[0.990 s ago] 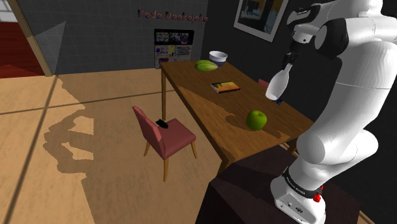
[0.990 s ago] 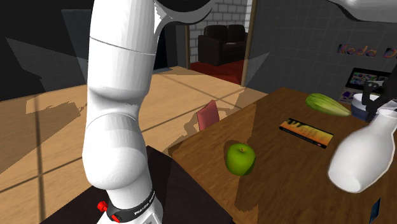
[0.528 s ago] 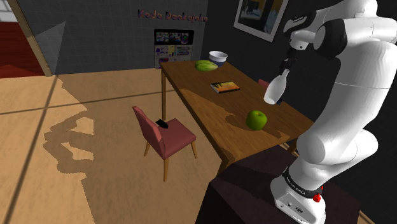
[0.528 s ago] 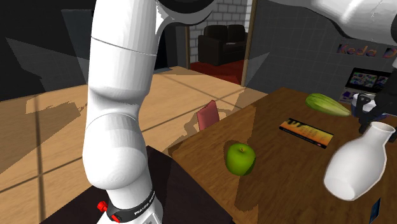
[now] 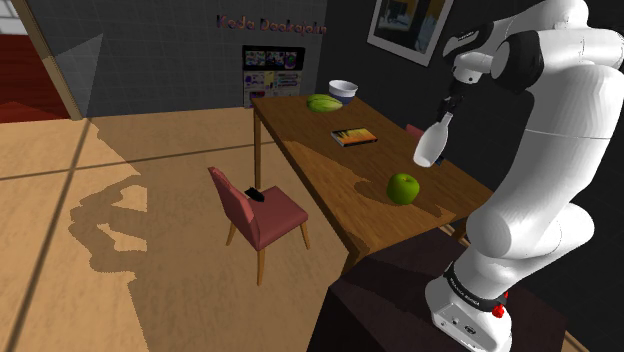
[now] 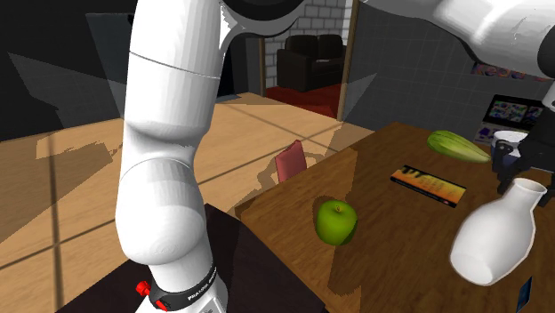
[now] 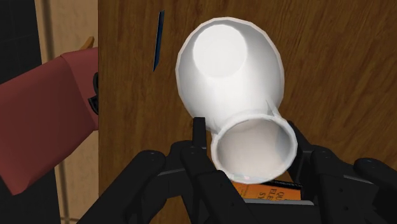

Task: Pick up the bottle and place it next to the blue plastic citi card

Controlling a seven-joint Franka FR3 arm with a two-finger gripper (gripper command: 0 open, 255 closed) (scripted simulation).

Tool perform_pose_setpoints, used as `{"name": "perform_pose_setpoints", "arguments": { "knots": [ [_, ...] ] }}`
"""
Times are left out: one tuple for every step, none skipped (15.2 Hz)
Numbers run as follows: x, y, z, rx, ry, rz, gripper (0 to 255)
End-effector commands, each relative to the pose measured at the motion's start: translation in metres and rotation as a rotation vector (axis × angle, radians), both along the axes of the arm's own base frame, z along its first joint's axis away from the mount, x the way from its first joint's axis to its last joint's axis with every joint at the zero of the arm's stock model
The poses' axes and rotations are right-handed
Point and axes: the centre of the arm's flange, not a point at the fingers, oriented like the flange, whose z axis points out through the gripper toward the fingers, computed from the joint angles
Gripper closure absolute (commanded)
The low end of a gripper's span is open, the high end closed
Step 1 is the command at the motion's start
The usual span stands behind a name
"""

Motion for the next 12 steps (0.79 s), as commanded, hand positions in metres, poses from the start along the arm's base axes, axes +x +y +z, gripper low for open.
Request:
{"name": "perform_pose_setpoints", "arguments": {
  "knots": [
    [0.0, 0.0, 0.0, -0.001, 0.0, 0.0, 255],
    [0.0, 0.0, 0.0, -0.001, 0.0, 0.0, 255],
    [0.0, 0.0, 0.0, -0.001, 0.0, 0.0, 0],
    [0.0, 0.0, 0.0, -0.001, 0.0, 0.0, 0],
    [0.0, 0.0, 0.0, -0.001, 0.0, 0.0, 0],
    [0.0, 0.0, 0.0, -0.001, 0.0, 0.0, 0],
    [0.0, 0.0, 0.0, -0.001, 0.0, 0.0, 0],
    [0.0, 0.0, 0.0, 0.0, 0.0, 0.0, 0],
    [-0.001, 0.0, 0.013, -0.001, 0.0, 0.0, 0],
    [-0.001, 0.0, 0.026, -0.001, 0.0, 0.0, 0],
    [-0.002, 0.0, 0.04, -0.001, 0.0, 0.0, 0],
    [-0.003, 0.0, 0.05, -0.001, 0.0, 0.0, 0]
  ]
}}
